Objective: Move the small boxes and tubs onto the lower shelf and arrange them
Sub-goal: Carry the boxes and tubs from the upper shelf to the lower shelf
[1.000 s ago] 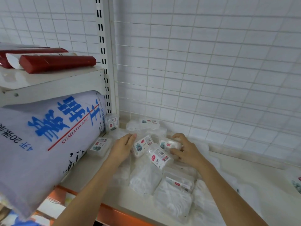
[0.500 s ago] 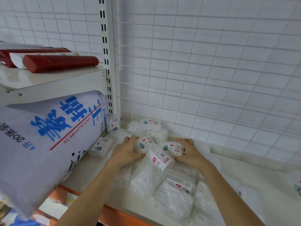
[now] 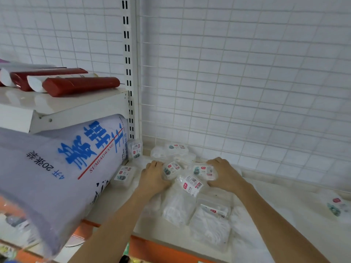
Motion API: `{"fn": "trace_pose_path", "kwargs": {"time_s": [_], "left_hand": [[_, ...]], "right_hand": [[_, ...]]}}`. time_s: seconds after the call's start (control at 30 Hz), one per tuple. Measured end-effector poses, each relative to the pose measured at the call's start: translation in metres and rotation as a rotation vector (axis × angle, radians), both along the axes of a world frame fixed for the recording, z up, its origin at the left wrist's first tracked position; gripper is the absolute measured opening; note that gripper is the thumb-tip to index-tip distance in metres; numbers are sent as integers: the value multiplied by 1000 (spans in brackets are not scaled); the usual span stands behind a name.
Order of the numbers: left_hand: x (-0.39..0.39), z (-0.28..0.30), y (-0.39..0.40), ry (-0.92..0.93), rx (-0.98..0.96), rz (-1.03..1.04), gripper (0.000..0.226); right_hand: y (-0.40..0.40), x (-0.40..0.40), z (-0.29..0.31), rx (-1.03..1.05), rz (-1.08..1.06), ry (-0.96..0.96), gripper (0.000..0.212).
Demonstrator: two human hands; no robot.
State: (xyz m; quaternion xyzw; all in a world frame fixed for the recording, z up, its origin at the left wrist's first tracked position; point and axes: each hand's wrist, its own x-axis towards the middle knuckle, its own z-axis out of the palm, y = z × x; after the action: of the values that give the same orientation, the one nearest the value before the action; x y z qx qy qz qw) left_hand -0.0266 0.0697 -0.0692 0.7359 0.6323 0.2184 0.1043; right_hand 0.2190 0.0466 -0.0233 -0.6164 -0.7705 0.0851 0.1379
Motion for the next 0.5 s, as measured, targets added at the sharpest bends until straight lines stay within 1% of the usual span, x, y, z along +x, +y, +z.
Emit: {"fn": "trace_pose_path", "kwargs": {"time_s": [0.07, 0.13, 0.2, 0.27, 0.37, 0.5], "left_hand": [[-2, 5, -1, -41, 15, 13, 72], [-9, 15, -3, -183, 20, -24, 71], [-17, 29, -4, -293, 47, -143, 71], [-22, 42, -7, -343, 104, -275, 71], [-15, 61, -24, -346, 196, -459, 72], [9, 74, -60, -215, 198, -682, 72]], "right_hand": [[-11, 7, 12, 71, -30, 39, 69], [-29, 18, 23, 125, -86, 143, 68], [-53, 30, 33, 186, -128, 233, 65], [-80, 40, 41, 250, -158, 240, 64], [-129, 54, 46, 316, -210, 235, 64], [-200, 78, 41, 347, -283, 202, 67]]}}
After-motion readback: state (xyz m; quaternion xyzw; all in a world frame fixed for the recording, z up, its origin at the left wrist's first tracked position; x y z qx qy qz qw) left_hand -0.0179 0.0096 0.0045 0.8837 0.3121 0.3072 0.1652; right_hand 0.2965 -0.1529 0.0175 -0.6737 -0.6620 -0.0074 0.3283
